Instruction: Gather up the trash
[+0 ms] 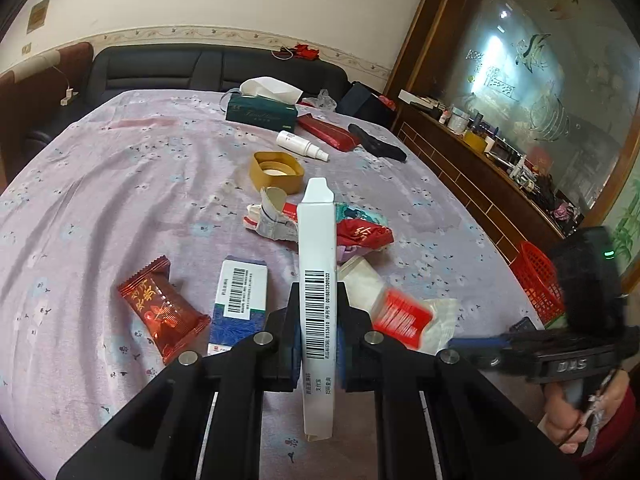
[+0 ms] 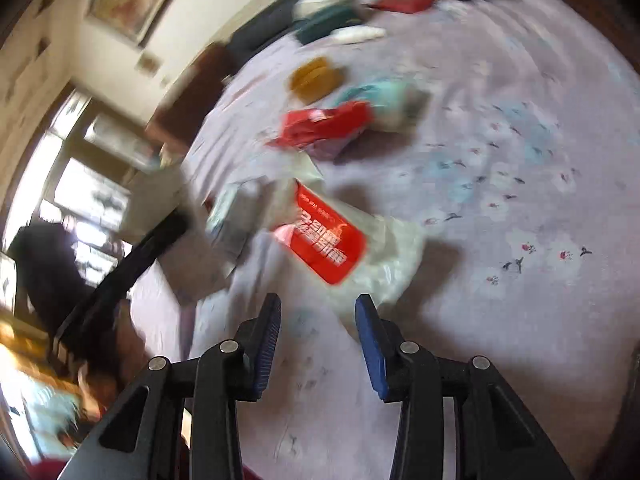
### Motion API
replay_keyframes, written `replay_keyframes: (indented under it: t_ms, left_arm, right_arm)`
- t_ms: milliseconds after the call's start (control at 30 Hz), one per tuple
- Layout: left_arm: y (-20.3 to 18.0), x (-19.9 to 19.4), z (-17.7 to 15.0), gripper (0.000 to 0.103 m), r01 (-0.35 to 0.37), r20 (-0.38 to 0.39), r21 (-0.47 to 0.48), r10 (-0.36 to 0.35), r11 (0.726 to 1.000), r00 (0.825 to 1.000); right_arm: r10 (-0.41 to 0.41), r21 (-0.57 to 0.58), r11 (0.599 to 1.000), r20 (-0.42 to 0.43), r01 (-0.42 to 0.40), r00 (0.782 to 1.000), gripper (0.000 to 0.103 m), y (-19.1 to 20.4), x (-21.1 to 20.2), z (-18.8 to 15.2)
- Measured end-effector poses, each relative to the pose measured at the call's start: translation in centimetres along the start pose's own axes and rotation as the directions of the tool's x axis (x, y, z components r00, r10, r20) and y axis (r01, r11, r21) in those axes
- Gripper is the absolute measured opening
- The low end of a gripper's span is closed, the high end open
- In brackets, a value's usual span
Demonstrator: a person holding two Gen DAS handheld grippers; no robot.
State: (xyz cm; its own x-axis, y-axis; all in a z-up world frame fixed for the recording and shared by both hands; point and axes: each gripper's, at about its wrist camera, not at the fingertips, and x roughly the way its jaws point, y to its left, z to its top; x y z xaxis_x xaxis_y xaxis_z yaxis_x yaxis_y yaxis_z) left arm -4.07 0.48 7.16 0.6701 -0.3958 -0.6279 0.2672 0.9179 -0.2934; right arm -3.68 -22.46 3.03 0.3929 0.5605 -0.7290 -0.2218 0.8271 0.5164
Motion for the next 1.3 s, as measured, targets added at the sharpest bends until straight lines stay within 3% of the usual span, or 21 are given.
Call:
replay_keyframes:
  t_ms: [133,267,467,567,600,633,667,767,900,1067,1300]
  left_arm:
    - [-0.1,-0.3,-0.1,0.012,-0.009,0.01,0.001,0.009,1.0,1.0]
    - [0.0,-0.8,0.0,0.012,-0.007,0.017,-0.002,0.007,1.0,1.0]
    - [0.1,-1.2,-0.2,0.012,-0.006,0.024,-0.004,0.006,1.0,1.0]
    - [0.3,-1.2,-0.3,0.012,-0.011,0.022,-0.006,0.011,1.0,1.0]
    - [0.4,-1.2,-0.3,0.012,-0.014,0.022,-0.007,0.014,1.0,1.0]
    - [0.4,-1.2,-0.4,0.012,-0.018,0.022,-0.007,0.018,1.0,1.0]
    - [0.4,-1.1,-0.4,0.012,-0.02,0.022,-0.008,0.02,1.0,1.0]
    - [0.1,-1.1,-0.6,0.012,-0.021,0.023,-0.009,0.022,1.0,1.0]
    - [-1.1,-1.1,-0.7,0.012,-0.019,0.032,0.014,0.019,1.0,0.999]
    - [-3.2,-0.3,-0.9,0.012,0.001,0.022,0.047,-0.002,0.999,1.0]
    - [-6.5,0.8,-1.5,0.012,0.019,-0.01,0.108,-0.018,0.994,1.0]
  right_arm:
    - [-0.137,-0.127,0.98,0.128,0.153,0.982,0.059,0.7,-1.8,1.6]
    - [-0.137,-0.195,0.966,0.162,0.168,0.977,0.059,1.5,-0.7,2.9]
    - [-0.041,-0.153,0.987,0.049,0.048,0.998,0.059,0.1,3.2,4.2]
    - [-0.043,-0.187,0.981,0.022,0.046,0.999,0.059,0.9,4.4,2.9]
    - [-0.054,-0.211,0.976,0.023,0.057,0.998,0.059,1.5,4.6,2.4]
    - [-0.079,-0.228,0.97,0.034,0.085,0.996,0.049,1.9,4.8,2.0]
    - [-0.093,-0.24,0.966,0.039,0.1,0.995,0.031,2.2,4.9,1.6]
    - [-0.09,-0.237,0.966,0.078,0.106,0.993,0.02,2.6,4.2,0.3]
    - [-0.104,-0.206,0.968,0.192,0.144,0.976,0.018,2.4,1.6,-1.5]
    - [-0.164,-0.138,0.966,0.333,0.22,0.929,0.018,1.8,-1.9,-3.2]
    - [-0.19,-0.122,0.959,0.389,0.255,0.902,0.018,1.5,-4.4,-4.4]
